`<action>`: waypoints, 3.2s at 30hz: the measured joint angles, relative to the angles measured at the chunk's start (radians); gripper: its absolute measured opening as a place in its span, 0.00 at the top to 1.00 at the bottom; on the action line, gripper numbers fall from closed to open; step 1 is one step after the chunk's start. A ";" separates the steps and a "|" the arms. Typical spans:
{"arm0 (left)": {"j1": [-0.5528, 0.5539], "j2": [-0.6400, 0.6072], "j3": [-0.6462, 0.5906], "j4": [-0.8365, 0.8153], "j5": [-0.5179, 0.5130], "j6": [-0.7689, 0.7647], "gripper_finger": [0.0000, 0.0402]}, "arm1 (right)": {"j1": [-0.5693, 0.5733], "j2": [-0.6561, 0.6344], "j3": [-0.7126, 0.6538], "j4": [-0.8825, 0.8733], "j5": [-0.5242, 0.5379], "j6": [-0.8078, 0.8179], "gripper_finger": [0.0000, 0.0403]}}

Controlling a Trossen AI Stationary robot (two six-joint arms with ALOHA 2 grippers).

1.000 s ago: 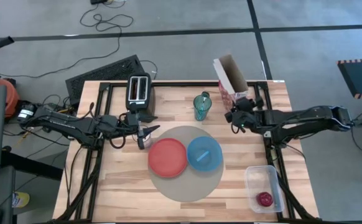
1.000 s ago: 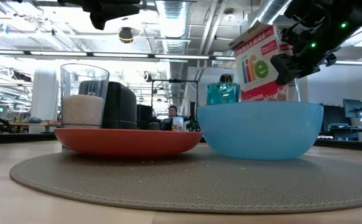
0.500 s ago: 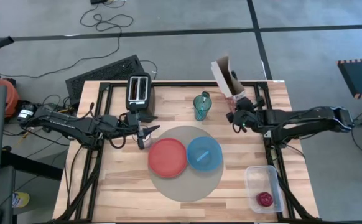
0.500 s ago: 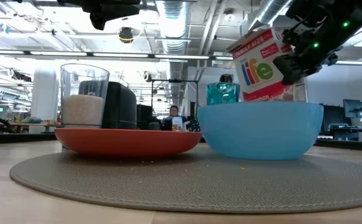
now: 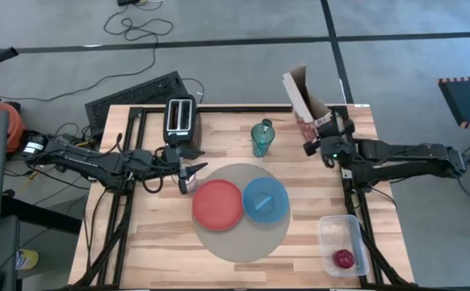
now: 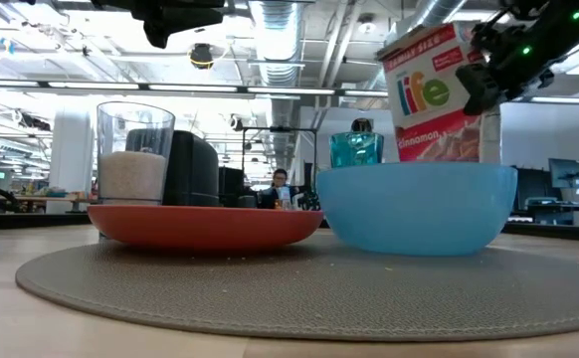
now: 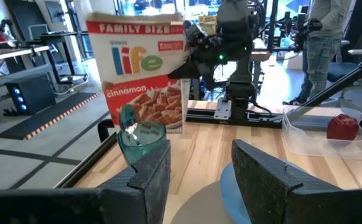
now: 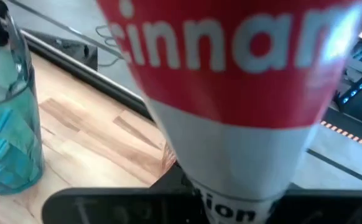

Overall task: Arrange a breakfast setting
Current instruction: Pour the cereal from the cereal box into the bowl

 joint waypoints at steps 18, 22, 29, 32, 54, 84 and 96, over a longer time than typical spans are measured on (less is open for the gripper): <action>0.000 0.000 0.000 -0.002 0.000 -0.059 0.60 | 0.079 -0.109 0.213 0.098 -0.101 -0.297 0.94; 0.000 0.000 0.000 -0.003 -0.029 -0.083 0.56 | 0.107 -0.109 0.243 0.095 -0.115 -0.320 0.94; 0.000 0.000 0.000 -0.016 -0.114 -0.091 0.36 | 0.146 -0.109 0.269 0.126 -0.190 -0.327 0.94; 0.000 0.000 0.000 -0.009 -0.137 -0.096 0.25 | 0.150 -0.109 0.269 0.180 -0.283 -0.344 0.94; 0.000 0.022 0.001 0.082 0.008 -0.099 0.02 | 0.146 -0.079 0.225 0.545 -0.844 -0.419 0.94; 0.045 0.466 0.163 0.711 0.250 0.015 0.02 | 0.145 0.187 0.225 0.932 -1.082 -0.418 0.94; 0.045 0.470 0.169 0.761 0.263 0.041 0.24 | 0.146 0.227 0.227 0.985 -1.082 -0.421 0.94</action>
